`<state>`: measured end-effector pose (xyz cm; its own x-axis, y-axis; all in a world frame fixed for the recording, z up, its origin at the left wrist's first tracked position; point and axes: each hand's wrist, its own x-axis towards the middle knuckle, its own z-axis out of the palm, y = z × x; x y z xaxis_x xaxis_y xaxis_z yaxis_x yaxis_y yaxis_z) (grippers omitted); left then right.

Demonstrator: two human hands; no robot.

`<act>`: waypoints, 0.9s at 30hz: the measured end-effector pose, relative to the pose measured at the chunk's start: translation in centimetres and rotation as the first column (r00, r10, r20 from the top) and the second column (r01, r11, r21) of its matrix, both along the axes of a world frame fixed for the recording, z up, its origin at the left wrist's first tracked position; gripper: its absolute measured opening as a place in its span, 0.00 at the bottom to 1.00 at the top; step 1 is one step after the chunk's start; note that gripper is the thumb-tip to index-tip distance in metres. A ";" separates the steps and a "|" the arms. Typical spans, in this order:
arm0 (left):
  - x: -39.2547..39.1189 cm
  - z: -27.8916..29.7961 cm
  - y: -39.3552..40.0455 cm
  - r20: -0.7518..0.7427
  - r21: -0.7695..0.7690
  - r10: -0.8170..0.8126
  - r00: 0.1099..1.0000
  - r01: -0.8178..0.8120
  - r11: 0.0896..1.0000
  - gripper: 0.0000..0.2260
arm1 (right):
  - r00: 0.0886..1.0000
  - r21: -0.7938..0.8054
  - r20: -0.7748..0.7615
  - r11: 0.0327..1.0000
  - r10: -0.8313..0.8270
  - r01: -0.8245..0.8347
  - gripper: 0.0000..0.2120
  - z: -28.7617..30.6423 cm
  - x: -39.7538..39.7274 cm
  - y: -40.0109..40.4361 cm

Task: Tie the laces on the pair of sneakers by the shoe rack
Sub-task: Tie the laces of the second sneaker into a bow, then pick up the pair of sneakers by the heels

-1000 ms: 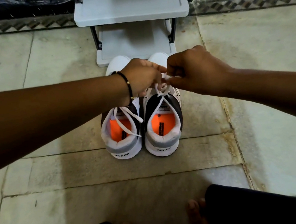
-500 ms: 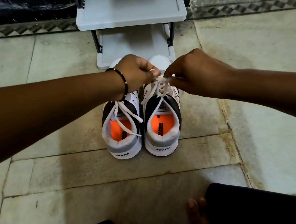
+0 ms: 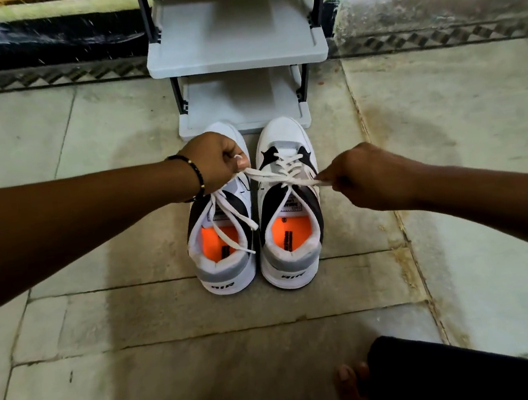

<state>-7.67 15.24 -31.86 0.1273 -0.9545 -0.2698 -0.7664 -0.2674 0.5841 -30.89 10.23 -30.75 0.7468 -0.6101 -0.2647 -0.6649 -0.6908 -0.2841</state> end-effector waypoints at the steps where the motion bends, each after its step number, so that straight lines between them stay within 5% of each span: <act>1: 0.0 -0.1 0.1 0.002 0.012 0.009 1.000 -0.010 1.000 0.06 | 1.000 0.030 -0.005 0.999 -0.020 0.020 0.15 -0.2 0.0 0.1; 18: 0.3 -0.3 0.4 -0.008 0.109 0.031 0.999 -0.030 0.994 0.09 | 0.987 0.169 -0.034 0.973 -0.156 0.160 0.17 -1.0 -0.6 0.3; 23: 0.4 0.0 1.4 -0.003 -0.040 0.036 0.999 -0.037 0.999 0.04 | 0.986 0.249 -0.019 0.954 -0.168 0.168 0.14 -1.0 -0.9 0.5; 27: 2.4 -0.6 2.9 0.081 -0.035 0.092 0.992 -0.089 0.995 0.21 | 0.938 0.486 0.048 0.829 -0.343 0.278 0.24 -1.8 -2.2 0.9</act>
<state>-5.25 18.17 -32.41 0.2343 -0.9456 -0.2255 -0.7859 -0.3208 0.5286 -33.12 11.16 -32.53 0.5858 -0.6446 -0.4912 -0.7570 -0.2187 -0.6157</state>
